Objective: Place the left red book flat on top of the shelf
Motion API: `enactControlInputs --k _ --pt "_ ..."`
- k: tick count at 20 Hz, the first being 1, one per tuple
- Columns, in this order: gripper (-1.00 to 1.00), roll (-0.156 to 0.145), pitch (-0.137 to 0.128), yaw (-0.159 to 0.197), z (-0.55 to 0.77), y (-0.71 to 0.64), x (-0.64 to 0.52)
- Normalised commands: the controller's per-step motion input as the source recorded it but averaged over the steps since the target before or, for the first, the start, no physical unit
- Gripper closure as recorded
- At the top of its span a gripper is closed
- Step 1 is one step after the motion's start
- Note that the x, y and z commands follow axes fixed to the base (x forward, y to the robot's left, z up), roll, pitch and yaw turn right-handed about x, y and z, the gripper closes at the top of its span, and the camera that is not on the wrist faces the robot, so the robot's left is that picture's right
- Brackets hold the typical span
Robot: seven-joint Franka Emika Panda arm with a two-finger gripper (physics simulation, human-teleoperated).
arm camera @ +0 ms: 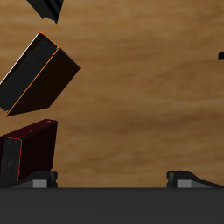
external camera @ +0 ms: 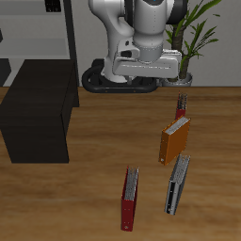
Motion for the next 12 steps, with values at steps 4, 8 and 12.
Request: enactControlInputs --k 4,8,12 --pt "-1.0 0.032 -0.026 -0.026 -0.1 0.74 -0.24" --pt "-1.0 0.009 -0.041 0.004 -0.07 0.64 -0.16" --pt "-1.0 0.023 -0.026 0.004 -0.09 0.65 -0.13"
